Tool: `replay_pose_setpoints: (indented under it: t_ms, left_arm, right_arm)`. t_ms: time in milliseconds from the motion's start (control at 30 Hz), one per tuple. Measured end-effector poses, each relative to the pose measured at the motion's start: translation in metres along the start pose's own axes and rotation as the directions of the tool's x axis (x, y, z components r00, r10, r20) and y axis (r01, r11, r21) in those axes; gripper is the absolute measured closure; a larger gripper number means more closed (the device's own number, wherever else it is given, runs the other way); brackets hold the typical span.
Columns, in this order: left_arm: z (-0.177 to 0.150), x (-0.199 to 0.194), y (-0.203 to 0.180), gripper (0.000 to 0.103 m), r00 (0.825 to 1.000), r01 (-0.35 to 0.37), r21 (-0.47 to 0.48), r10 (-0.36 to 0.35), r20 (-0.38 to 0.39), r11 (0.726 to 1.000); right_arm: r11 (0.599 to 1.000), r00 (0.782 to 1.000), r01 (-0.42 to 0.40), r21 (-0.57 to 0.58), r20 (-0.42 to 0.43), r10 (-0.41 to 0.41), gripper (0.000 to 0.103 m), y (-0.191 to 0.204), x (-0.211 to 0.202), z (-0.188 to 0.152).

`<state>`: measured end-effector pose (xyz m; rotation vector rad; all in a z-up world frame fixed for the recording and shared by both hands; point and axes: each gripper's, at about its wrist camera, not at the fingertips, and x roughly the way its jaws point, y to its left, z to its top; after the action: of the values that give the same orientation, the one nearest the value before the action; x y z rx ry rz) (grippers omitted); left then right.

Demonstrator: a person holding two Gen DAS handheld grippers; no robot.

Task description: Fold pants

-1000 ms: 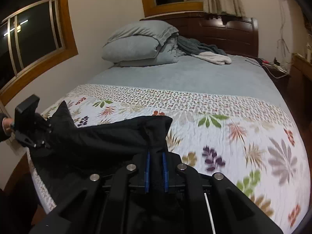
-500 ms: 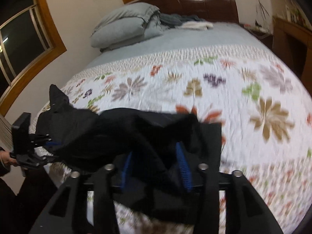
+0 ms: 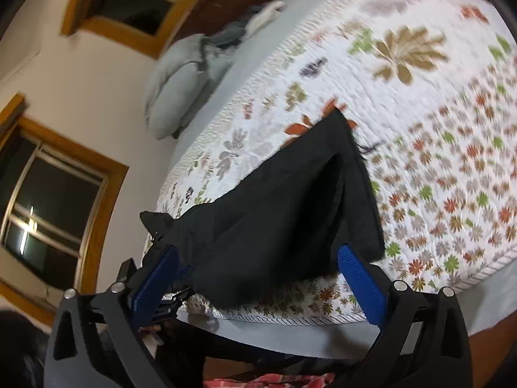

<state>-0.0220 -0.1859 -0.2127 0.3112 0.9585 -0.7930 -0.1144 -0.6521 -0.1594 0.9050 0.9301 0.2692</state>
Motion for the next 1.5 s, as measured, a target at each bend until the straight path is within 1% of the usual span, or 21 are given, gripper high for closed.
replay_pose_setpoints:
  t_ms: [167,267,333,400,500,600,667,767,800,900,967,1033,1067,1133,1200,1267,1333,1367,1400,1467,1500]
  left_arm:
    - [-0.001,0.0,-0.002,0.03,1.0,-0.005,0.014,0.005,-0.005,1.0]
    - [0.001,0.0,0.001,0.028,1.0,0.002,-0.005,-0.002,-0.007,1.0]
    - [0.002,0.001,0.003,0.024,1.0,0.006,-0.017,-0.006,-0.007,1.0]
    - [0.003,0.002,0.007,0.023,1.0,0.013,-0.035,-0.013,-0.01,0.999]
    - [0.005,0.001,0.007,0.022,1.0,0.027,-0.036,-0.027,-0.001,0.999]
    - [0.009,0.001,0.006,0.019,0.998,0.054,-0.052,-0.053,0.023,0.997]
    - [0.014,0.002,0.004,0.019,0.997,0.074,-0.072,-0.072,0.035,0.995]
    - [0.024,-0.002,0.002,0.018,0.991,0.126,-0.096,-0.121,0.062,0.987]
    - [0.027,-0.008,0.004,0.018,0.987,0.149,-0.11,-0.141,0.077,0.983]
    - [0.034,-0.033,0.016,0.016,0.978,0.187,-0.16,-0.168,0.126,0.969]
    - [0.037,-0.059,0.037,0.012,0.976,0.176,-0.224,-0.14,0.168,0.959]
    - [0.038,-0.089,0.069,0.01,0.975,0.14,-0.299,-0.078,0.209,0.944]
    - [0.038,-0.103,0.087,0.007,0.974,0.114,-0.343,-0.038,0.221,0.932]
    - [0.04,-0.122,0.125,0.004,0.978,0.032,-0.439,0.063,0.199,0.898]
    - [0.04,-0.135,0.17,0.004,0.975,-0.1,-0.544,0.191,0.114,0.833]
    - [0.034,-0.141,0.207,0.004,0.968,-0.15,-0.625,0.243,0.065,0.766]
    - [0.024,-0.143,0.243,0.004,0.962,-0.152,-0.702,0.267,0.056,0.696]
    - [0.019,-0.141,0.259,0.004,0.96,-0.158,-0.742,0.278,0.041,0.652]
    - [0.012,-0.136,0.279,0.004,0.964,-0.136,-0.788,0.264,0.035,0.601]
    - [0.004,-0.124,0.308,0.004,0.977,-0.095,-0.841,0.214,0.026,0.533]
    - [0.002,-0.118,0.316,0.004,0.981,-0.077,-0.859,0.194,0.027,0.506]
  right_arm:
    - [0.997,0.99,0.067,0.046,-0.123,-0.061,0.004,-0.019,0.048,0.012]
    - [0.994,0.982,0.109,-0.013,-0.15,-0.11,0.015,-0.012,0.073,0.015]
    - [0.981,0.972,0.174,-0.085,-0.144,-0.185,0.027,-0.002,0.082,0.014]
    - [0.961,0.957,0.233,-0.15,-0.142,-0.255,0.071,0.004,0.089,0.014]
    - [0.957,0.958,0.23,-0.177,-0.128,-0.255,0.088,0.012,0.09,0.022]
    - [0.913,0.936,0.313,-0.261,-0.079,-0.343,0.09,0.031,0.092,0.037]
    - [0.895,0.921,0.36,-0.264,-0.052,-0.385,0.09,0.033,0.092,0.054]
    - [0.852,0.879,0.454,-0.263,-0.023,-0.475,0.09,0.025,0.095,0.074]
    - [0.845,0.872,0.467,-0.259,-0.023,-0.489,0.09,0.022,0.095,0.076]
    - [0.861,0.875,0.462,-0.212,-0.053,-0.482,0.09,0.005,0.104,0.08]
    - [0.855,0.87,0.468,-0.221,-0.051,-0.49,0.089,0.001,0.106,0.078]
    - [0.851,0.867,0.475,-0.226,-0.043,-0.496,0.088,0.0,0.106,0.076]
    - [0.852,0.869,0.474,-0.221,-0.042,-0.494,0.088,-0.001,0.106,0.076]
    - [0.857,0.871,0.472,-0.21,-0.044,-0.49,0.087,-0.002,0.108,0.076]
    - [0.857,0.871,0.471,-0.208,-0.045,-0.49,0.086,-0.004,0.108,0.075]
    - [0.855,0.869,0.474,-0.211,-0.046,-0.493,0.086,-0.004,0.11,0.075]
    - [0.85,0.865,0.478,-0.219,-0.048,-0.499,0.085,-0.003,0.111,0.075]
    - [0.848,0.864,0.48,-0.223,-0.049,-0.502,0.085,-0.002,0.113,0.076]
    - [0.847,0.862,0.482,-0.226,-0.051,-0.504,0.083,-0.002,0.115,0.077]
    - [0.841,0.857,0.487,-0.236,-0.059,-0.512,0.083,-0.001,0.116,0.076]
    - [0.84,0.856,0.488,-0.239,-0.06,-0.514,0.082,-0.001,0.116,0.076]
